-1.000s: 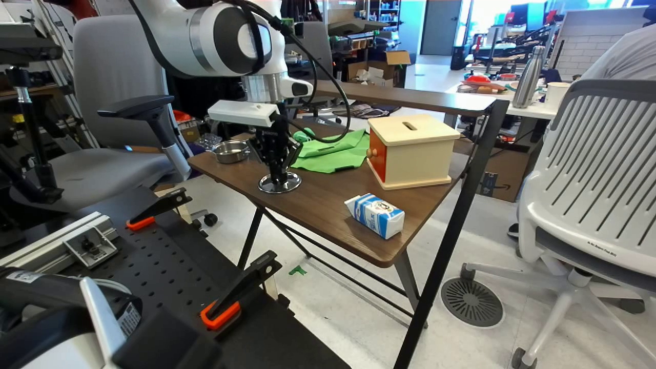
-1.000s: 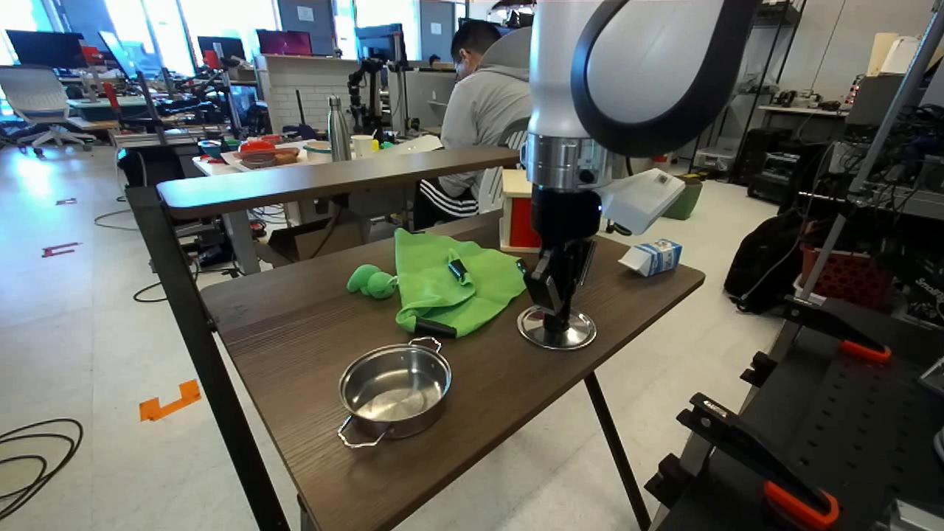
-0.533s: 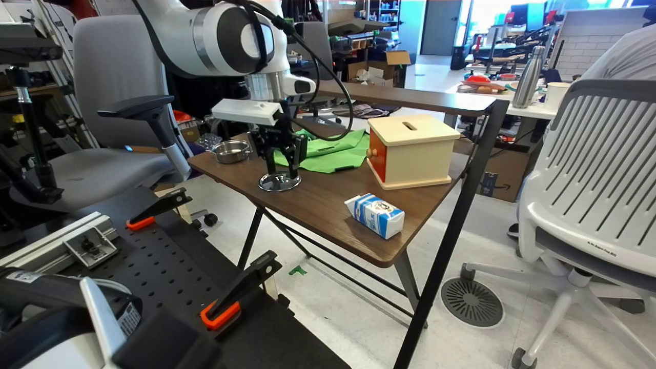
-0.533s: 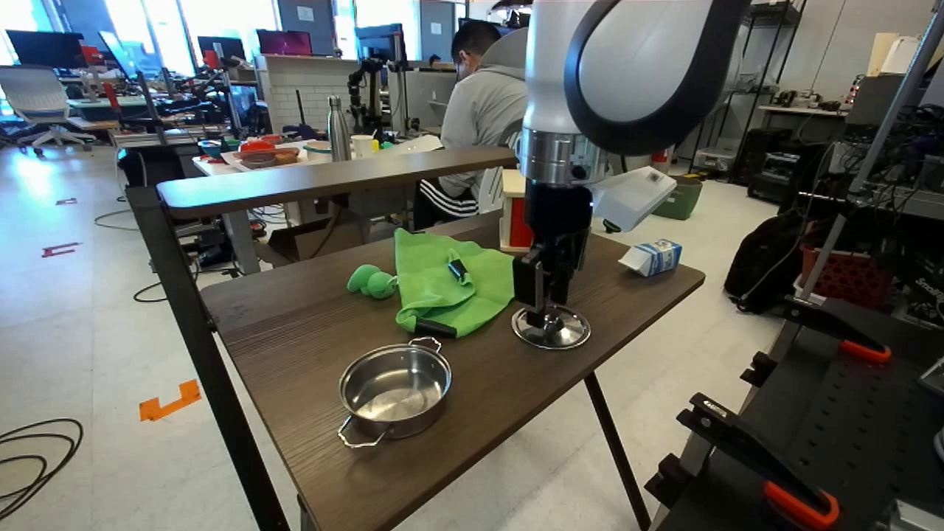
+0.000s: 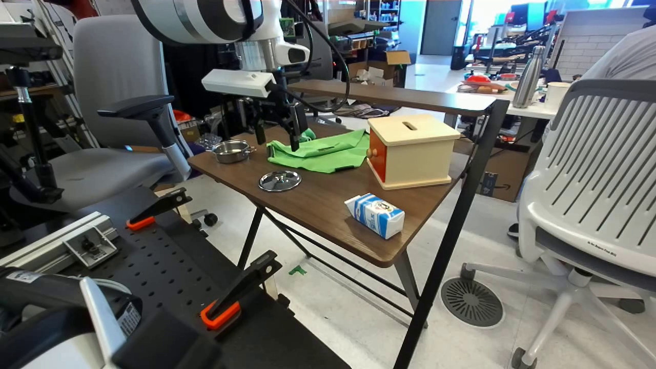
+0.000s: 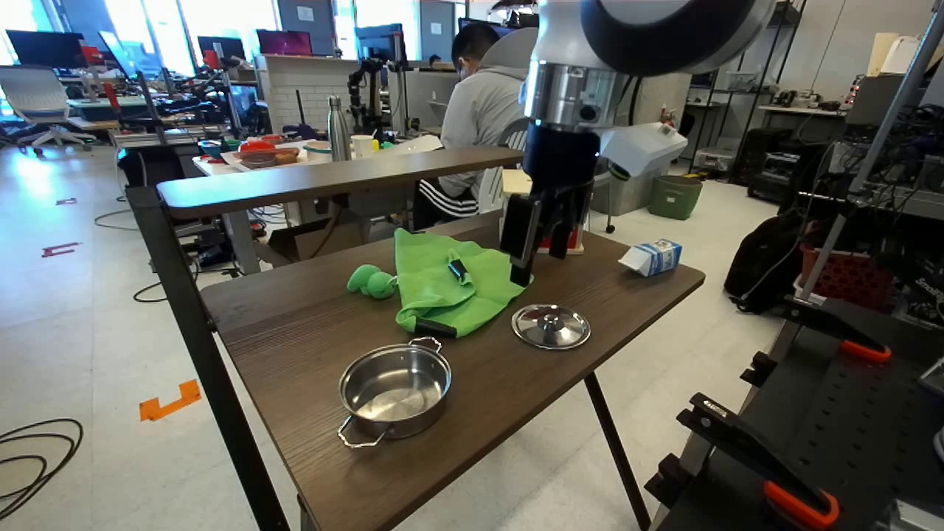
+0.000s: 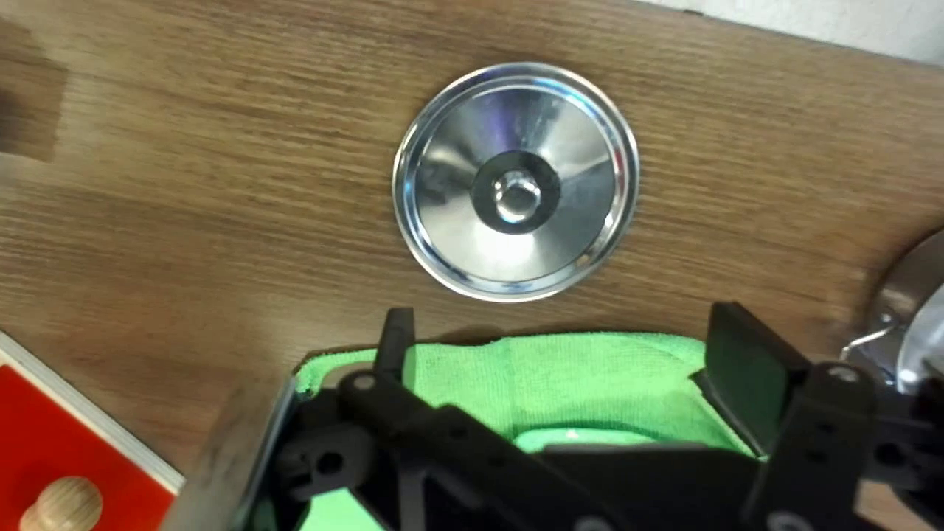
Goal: Move the green towel forward, remove the lid from the pot then put it back on
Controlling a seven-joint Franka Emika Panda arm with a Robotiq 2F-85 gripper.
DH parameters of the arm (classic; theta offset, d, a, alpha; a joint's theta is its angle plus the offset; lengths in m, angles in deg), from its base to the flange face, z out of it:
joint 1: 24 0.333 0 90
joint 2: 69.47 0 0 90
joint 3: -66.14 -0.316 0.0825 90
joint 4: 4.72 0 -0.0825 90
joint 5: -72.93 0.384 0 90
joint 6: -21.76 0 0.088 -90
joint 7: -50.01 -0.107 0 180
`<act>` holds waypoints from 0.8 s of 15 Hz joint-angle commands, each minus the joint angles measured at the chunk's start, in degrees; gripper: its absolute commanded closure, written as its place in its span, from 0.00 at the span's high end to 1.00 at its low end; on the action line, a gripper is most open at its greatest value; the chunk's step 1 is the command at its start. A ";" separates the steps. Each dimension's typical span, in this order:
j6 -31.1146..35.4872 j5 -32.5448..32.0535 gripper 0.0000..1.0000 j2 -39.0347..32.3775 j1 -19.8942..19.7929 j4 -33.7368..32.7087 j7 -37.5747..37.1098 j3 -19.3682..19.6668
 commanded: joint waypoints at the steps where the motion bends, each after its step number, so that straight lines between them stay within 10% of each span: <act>1: -3.45 3.82 1.00 2.81 -3.19 2.94 5.80 -3.68; 12: -4.77 1.55 1.00 -2.23 -0.79 0.61 3.35 -0.26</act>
